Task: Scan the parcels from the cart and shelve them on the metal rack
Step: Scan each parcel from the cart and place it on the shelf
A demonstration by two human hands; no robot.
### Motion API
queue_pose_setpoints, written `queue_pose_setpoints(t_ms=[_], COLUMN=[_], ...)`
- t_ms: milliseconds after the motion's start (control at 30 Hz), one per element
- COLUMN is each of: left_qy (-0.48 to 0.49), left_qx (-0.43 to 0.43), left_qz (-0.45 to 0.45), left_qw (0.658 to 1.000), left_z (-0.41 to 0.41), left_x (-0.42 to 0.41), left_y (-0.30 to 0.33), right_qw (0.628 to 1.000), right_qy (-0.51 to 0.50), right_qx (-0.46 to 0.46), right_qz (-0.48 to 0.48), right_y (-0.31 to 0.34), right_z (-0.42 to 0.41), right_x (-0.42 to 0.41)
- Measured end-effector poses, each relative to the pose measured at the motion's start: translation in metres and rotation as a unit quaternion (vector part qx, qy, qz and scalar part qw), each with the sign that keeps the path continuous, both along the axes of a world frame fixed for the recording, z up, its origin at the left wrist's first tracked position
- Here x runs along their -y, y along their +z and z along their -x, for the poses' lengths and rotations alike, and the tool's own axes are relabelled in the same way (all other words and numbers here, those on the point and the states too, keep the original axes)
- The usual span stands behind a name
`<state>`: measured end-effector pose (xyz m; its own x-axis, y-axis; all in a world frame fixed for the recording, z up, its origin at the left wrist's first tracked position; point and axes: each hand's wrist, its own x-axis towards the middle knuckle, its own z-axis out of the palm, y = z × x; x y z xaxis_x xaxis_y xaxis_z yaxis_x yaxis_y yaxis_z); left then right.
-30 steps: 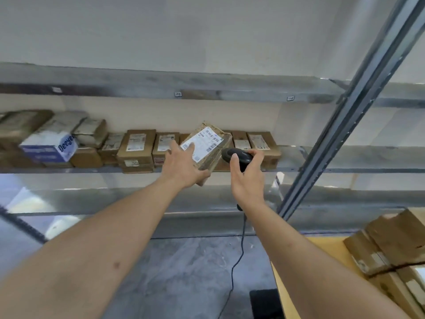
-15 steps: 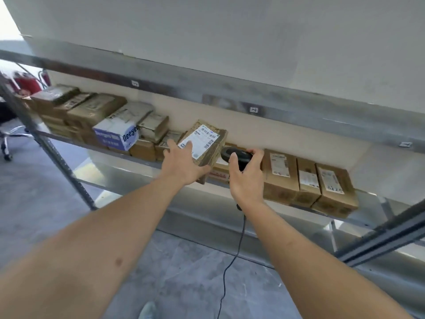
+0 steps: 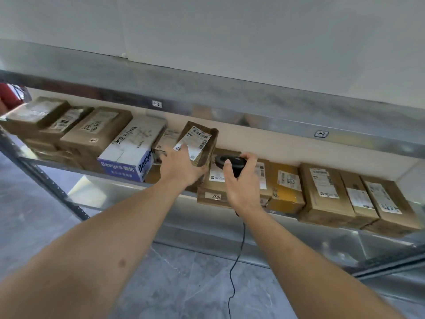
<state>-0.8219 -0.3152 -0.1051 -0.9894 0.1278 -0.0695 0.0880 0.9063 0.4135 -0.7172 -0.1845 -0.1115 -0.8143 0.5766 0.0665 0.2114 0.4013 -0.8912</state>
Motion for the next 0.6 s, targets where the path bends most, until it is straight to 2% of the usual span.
queue_pose_setpoints(t_ms=[267, 600], left_qy=[-0.005, 0.000], left_qx=[0.022, 0.042], left_qz=[-0.008, 0.077], left_qw=[1.000, 0.996], left_z=[0.042, 0.055], left_x=[-0.010, -0.024], left_y=[-0.019, -0.016], right_qw=[0.999, 0.999], right_qy=[-0.026, -0.023], right_qx=[0.027, 0.030], right_qz=[-0.009, 0.001], right_y=[-0.010, -0.009], right_z=[0.040, 0.057], right_x=[0.002, -0.019])
